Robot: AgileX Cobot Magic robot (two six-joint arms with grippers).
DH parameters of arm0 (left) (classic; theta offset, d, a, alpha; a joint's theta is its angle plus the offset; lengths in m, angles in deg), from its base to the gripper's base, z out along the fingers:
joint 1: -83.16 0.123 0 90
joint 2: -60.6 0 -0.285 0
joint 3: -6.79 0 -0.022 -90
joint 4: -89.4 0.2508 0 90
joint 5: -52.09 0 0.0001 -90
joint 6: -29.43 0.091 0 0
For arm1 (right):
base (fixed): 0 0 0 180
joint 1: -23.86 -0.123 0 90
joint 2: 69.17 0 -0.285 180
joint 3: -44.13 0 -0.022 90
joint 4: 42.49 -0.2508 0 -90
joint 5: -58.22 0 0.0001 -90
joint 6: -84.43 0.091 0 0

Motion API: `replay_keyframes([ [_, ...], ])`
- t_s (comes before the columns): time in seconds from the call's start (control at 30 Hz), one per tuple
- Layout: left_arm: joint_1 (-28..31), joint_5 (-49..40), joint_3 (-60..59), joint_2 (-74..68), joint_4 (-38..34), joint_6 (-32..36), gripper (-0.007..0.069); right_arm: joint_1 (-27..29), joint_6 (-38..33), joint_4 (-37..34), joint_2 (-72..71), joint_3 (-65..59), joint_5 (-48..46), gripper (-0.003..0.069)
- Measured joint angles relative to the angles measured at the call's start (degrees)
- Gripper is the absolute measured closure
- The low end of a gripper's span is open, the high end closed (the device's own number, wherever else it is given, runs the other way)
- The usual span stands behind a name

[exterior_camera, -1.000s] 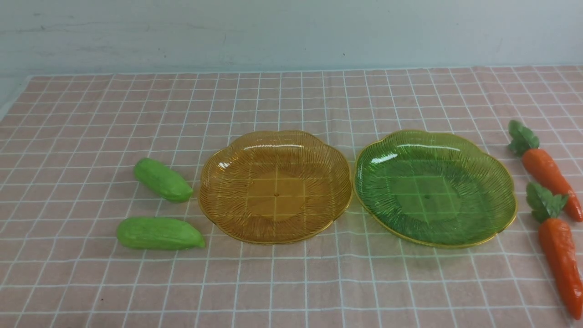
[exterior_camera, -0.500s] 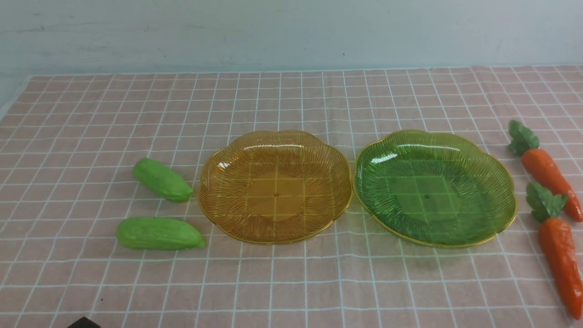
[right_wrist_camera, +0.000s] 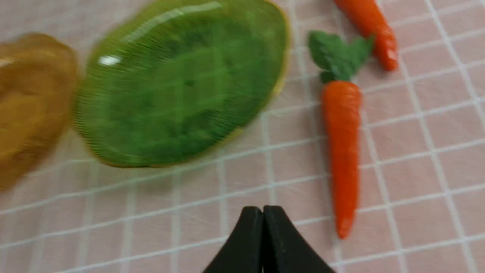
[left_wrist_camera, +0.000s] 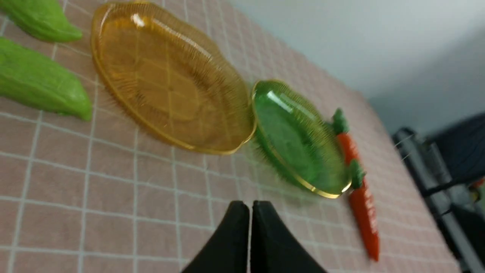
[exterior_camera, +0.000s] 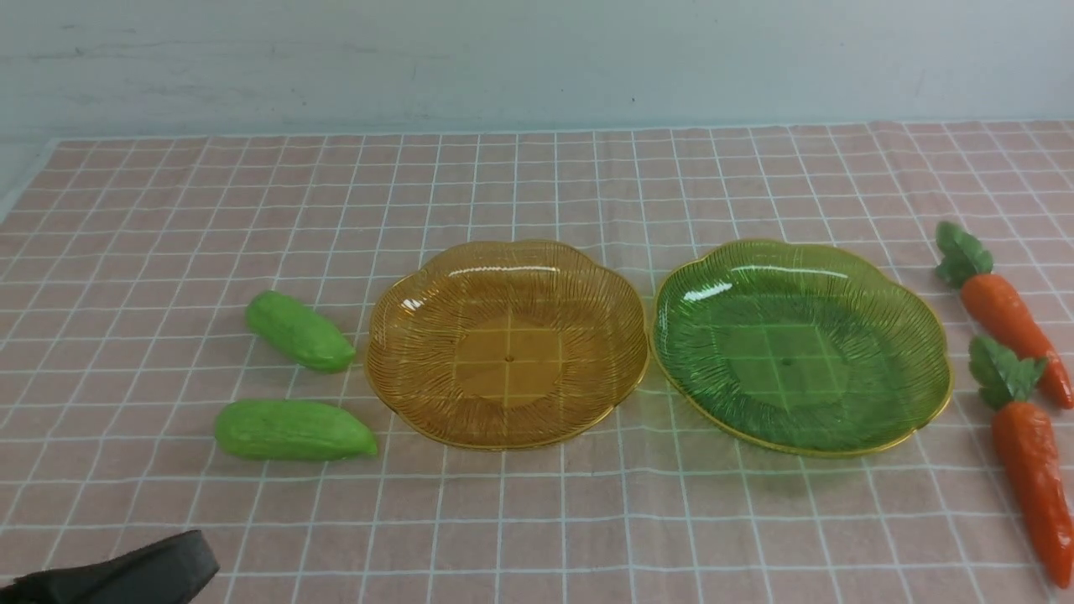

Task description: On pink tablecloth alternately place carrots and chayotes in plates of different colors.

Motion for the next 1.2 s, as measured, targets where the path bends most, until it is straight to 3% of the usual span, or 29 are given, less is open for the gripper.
replay_keyframes([
  [0.13, 0.00, -3.14, 2.00, -11.10, 0.74, 1.15, 0.0624, 0.00, 5.55, 11.00, 14.38, 2.50, -0.13, 0.0594],
  [0.27, 0.00, -2.94, 2.24, -16.56, 0.80, 4.29, 0.0592, 0.00, 6.55, 9.70, 25.39, 2.52, 4.20, 0.0447],
  [0.33, 0.00, -2.34, 2.24, -17.96, 0.80, 6.34, 0.0558, 0.00, 6.68, 9.35, 31.17, 2.66, 8.32, 0.0326],
  [0.4, 0.00, -1.60, 2.24, -18.04, 0.80, 6.85, 0.0530, 0.00, 6.97, 9.62, 34.49, 3.05, 10.80, 0.0251],
  [0.57, 0.00, -1.47, 2.24, -18.04, 0.80, 7.11, 0.0478, 0.00, 9.76, 13.82, 43.84, 3.68, 17.20, 0.0158],
  [0.77, 0.00, -1.47, 2.24, -18.04, 0.80, 7.11, 0.0477, 0.00, 17.63, 22.62, 53.46, 4.38, 22.36, 0.0195],
  [0.83, 0.00, -1.47, 2.24, -18.04, 0.80, 7.11, 0.0477, 0.00, 18.57, 23.57, 54.02, 4.79, 22.64, 0.0263],
  [0.93, 0.00, -1.47, 2.24, -18.04, 0.80, 7.11, 0.0477, -0.18, 18.92, 25.23, 53.83, 5.47, 20.76, 0.0444],
  [1.07, 0.00, -1.47, 2.24, -18.04, 0.27, 7.11, 0.0477, -0.12, 18.63, 24.86, 49.55, 10.50, 6.54, 0.0438],
  [1.2, 0.00, -1.47, 2.24, -18.04, -0.32, 7.11, 0.0477, -0.51, 12.08, 15.08, 44.15, 19.19, 4.83, 0.0438],
])
